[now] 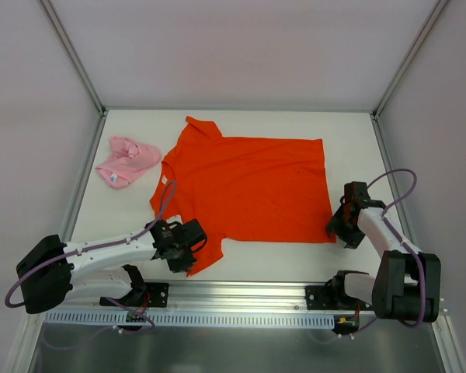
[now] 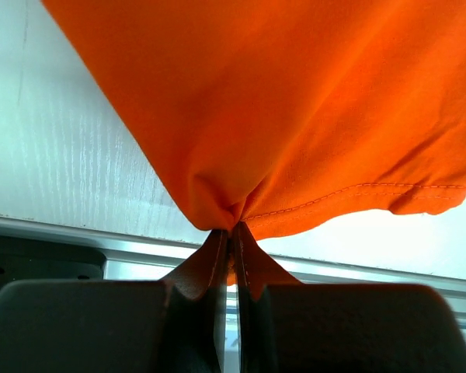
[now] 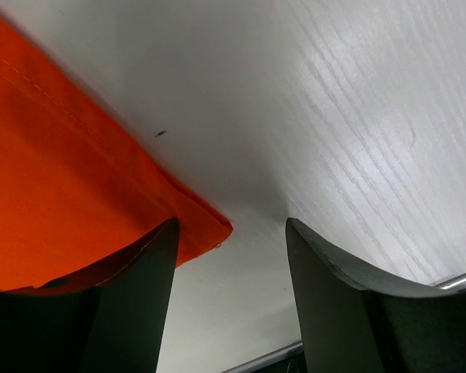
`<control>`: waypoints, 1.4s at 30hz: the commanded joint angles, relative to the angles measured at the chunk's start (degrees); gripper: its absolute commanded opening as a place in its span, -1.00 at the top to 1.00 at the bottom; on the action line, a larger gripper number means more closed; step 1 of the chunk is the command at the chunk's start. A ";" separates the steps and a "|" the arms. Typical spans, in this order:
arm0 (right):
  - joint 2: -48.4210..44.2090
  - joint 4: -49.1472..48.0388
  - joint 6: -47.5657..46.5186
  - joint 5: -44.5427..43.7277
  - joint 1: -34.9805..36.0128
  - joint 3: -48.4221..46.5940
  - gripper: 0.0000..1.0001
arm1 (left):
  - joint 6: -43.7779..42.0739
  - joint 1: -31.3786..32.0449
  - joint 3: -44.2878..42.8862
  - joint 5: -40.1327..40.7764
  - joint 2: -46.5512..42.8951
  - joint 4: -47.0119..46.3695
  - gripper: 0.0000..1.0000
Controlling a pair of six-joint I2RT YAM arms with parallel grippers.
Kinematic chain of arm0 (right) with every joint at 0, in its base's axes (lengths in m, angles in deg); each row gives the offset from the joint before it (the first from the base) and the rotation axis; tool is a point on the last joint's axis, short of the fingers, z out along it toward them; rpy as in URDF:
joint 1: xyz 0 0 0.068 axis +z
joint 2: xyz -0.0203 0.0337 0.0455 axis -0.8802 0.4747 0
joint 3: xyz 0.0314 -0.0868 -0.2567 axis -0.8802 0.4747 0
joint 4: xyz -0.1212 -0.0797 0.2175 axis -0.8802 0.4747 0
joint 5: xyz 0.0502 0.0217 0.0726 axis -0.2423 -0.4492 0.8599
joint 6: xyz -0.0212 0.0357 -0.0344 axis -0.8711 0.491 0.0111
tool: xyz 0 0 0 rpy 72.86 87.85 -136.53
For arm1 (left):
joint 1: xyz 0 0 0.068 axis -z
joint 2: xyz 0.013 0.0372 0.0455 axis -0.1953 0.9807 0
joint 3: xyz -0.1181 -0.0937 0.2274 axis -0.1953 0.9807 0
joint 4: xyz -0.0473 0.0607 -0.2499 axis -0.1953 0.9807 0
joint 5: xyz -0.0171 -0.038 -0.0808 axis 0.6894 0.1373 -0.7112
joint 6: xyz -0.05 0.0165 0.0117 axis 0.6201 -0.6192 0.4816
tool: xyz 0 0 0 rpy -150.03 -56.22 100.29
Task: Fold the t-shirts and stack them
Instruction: Grap the side of the flattened tshirt closest away from the robot with both arms
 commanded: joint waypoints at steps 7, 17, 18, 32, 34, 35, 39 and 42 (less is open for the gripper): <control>-1.10 -4.54 0.06 0.68 1.03 3.03 -0.22 | 2.19 0.85 0.59 0.51 -3.20 4.91 1.00; 4.35 -4.81 -1.17 1.03 1.65 -0.57 0.41 | 1.93 1.11 0.94 0.51 -3.82 5.44 1.00; 4.70 -4.80 -1.26 1.30 1.65 -0.74 0.58 | 1.93 1.11 0.85 0.43 -4.08 5.53 1.00; 2.07 1.69 -1.26 1.39 2.17 -4.96 0.98 | 2.90 1.11 -4.67 5.78 -11.37 15.63 1.00; 1.54 3.18 -1.17 1.47 2.17 -5.14 0.98 | 2.98 1.11 -5.56 7.88 -12.43 17.92 1.00; 1.19 3.63 -1.17 1.47 2.17 -5.14 0.98 | 2.98 1.11 -6.09 8.42 -12.69 18.53 1.00; -0.22 5.56 -1.52 0.86 2.26 -5.31 0.98 | 2.90 1.11 -6.53 9.13 -13.92 18.98 1.00; -0.39 6.88 -1.43 1.30 2.17 -5.58 0.98 | 2.54 1.11 -7.49 9.74 -14.63 19.85 1.00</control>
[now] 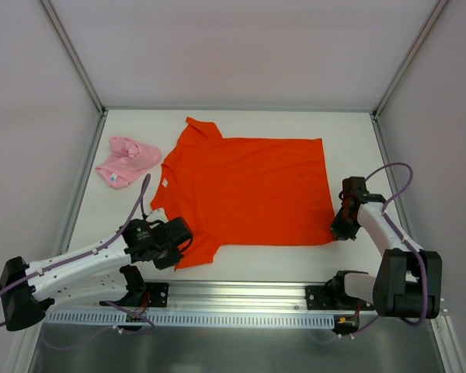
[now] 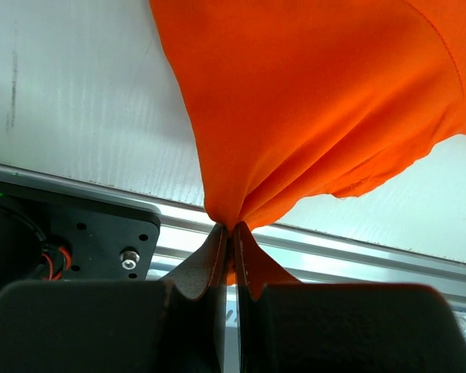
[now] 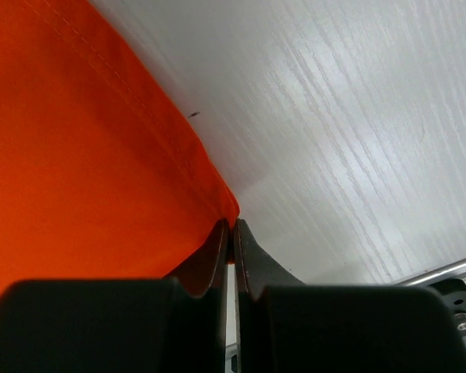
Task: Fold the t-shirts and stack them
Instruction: Grap the side of the flattened tshirt closest away from the robot with both arms
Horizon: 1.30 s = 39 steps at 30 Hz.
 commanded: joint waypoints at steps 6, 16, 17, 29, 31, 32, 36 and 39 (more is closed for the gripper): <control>-1.27 4.60 0.64 -0.63 0.34 -2.65 0.98 | 0.88 0.65 -5.70 7.42 -2.73 7.92 1.00; 0.23 3.98 -0.23 0.95 0.34 -4.41 0.98 | -4.21 -0.67 -8.69 9.01 1.14 4.58 1.00; 0.23 4.07 -0.41 0.78 0.34 -4.58 0.98 | -4.82 -1.19 -8.78 9.01 1.14 4.41 1.00; 2.16 3.11 -1.11 0.95 0.34 -5.03 0.98 | -12.47 -5.15 -11.32 7.51 4.04 -0.51 1.00; 2.42 3.02 -1.11 1.13 0.34 -5.02 0.98 | -13.62 -5.41 -12.82 7.95 4.65 -0.43 1.00; 2.60 2.84 -1.11 1.30 0.34 -5.02 0.98 | -14.05 -5.50 -13.26 8.13 4.83 -0.43 1.00; 3.04 2.66 -1.29 1.57 0.34 -5.46 0.98 | -16.16 -6.73 -14.75 8.22 5.71 -0.69 1.00; 3.57 2.75 -1.73 1.66 0.34 -6.17 0.98 | -17.66 -8.66 -15.19 8.13 6.06 -1.39 1.00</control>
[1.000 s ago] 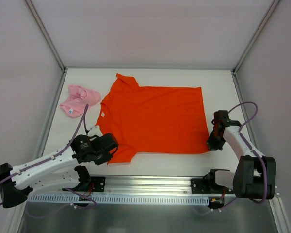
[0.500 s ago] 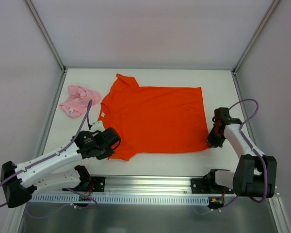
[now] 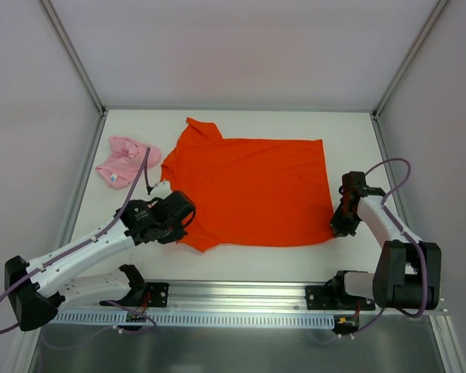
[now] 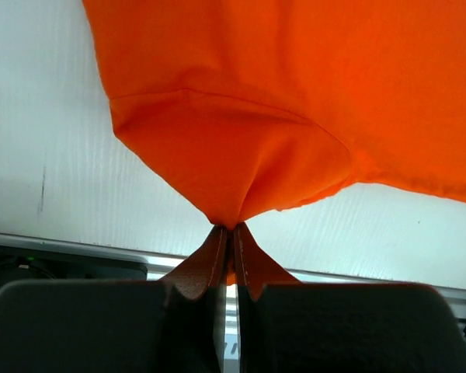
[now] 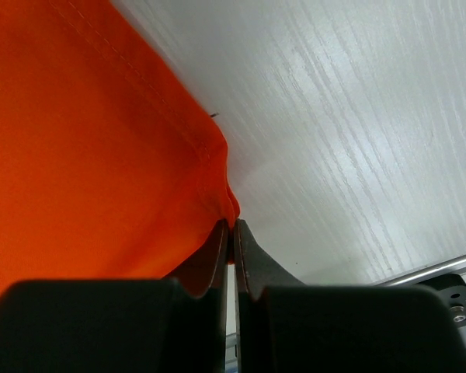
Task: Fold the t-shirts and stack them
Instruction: Grap the side of the flattened tshirt closest away from the robot with both arms
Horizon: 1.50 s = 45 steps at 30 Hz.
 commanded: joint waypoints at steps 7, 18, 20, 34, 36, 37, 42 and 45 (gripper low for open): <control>2.13 0.79 -2.08 0.26 0.42 -5.46 0.98 | -8.29 -8.91 -2.98 -0.20 0.55 -3.87 1.00; 6.88 0.87 -3.23 0.61 0.60 -10.12 0.98 | -15.41 -13.14 -7.46 -1.26 6.62 -8.27 1.00; 7.76 0.79 -3.40 0.35 0.51 -11.08 0.98 | -16.64 -14.37 -8.16 -1.61 7.41 -8.98 1.00; 13.91 1.40 -3.67 0.00 0.51 -17.85 0.98 | -23.23 -20.43 -13.18 -3.98 13.82 -13.46 1.00; 14.78 1.40 -3.58 -0.18 0.51 -18.64 0.98 | -24.11 -21.22 -13.79 -4.60 14.53 -13.90 1.00; 15.14 1.31 -3.58 -0.09 0.51 -18.82 0.98 | -24.46 -21.49 -14.05 -4.60 14.70 -13.99 1.00; 17.07 1.23 -3.49 -0.27 0.51 -20.40 0.98 | -26.66 -23.42 -15.90 -5.56 16.37 -15.04 1.00; 17.86 1.23 -3.40 -0.27 0.51 -21.10 0.98 | -27.88 -24.04 -17.04 -6.09 17.60 -15.66 1.00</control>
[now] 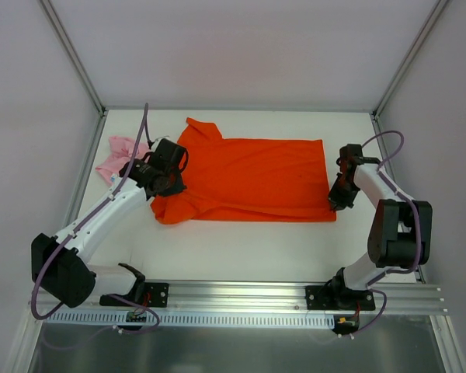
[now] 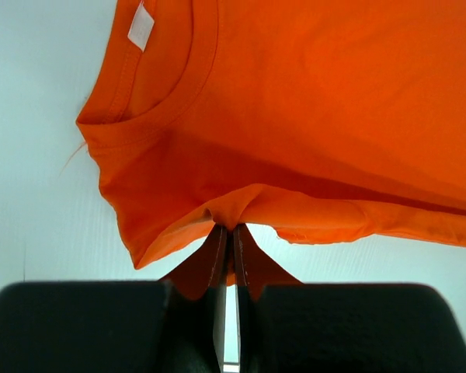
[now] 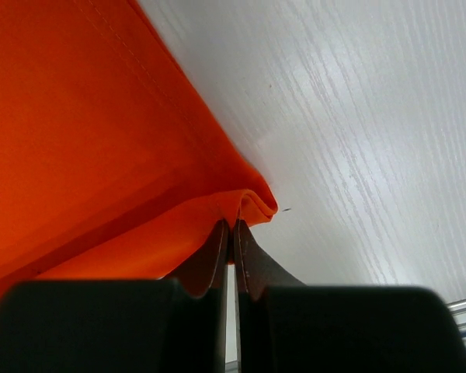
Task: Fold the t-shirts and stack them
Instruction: Grap the side of the flattened tshirt closest away from the robot with both arms, then fold the flattened tshirt in 1/3 of the way
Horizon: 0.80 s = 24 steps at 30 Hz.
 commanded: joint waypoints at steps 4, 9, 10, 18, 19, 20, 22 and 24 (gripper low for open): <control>1.98 0.81 -0.19 -0.53 0.40 -3.77 0.98 | -4.16 -1.72 -4.09 -1.88 2.57 -2.57 1.00; 3.21 0.90 -0.01 -0.70 0.40 -5.27 0.98 | -5.21 -2.52 -5.05 -2.76 4.33 -3.54 1.00; 3.65 1.07 0.16 -0.62 0.40 -5.53 0.98 | -5.39 -2.69 -5.23 -3.02 4.59 -3.54 1.00; 5.67 0.99 0.34 -0.70 1.54 -7.03 0.98 | -7.50 -4.18 -8.13 -4.16 7.93 -4.42 1.00; 5.76 0.99 0.43 -0.71 1.55 -7.21 0.98 | -7.59 -4.27 -8.39 -4.34 8.20 -4.68 1.00; 5.94 0.90 0.34 -0.71 1.55 -7.38 0.98 | -7.94 -4.36 -9.09 -4.51 8.90 -4.68 1.00; 6.38 1.07 0.43 -0.88 1.46 -7.65 0.98 | -8.29 -4.54 -9.71 -4.87 9.60 -4.86 1.00; 6.90 1.07 0.51 -1.06 1.55 -8.08 0.98 | -8.73 -4.71 -10.42 -5.22 10.57 -5.03 1.00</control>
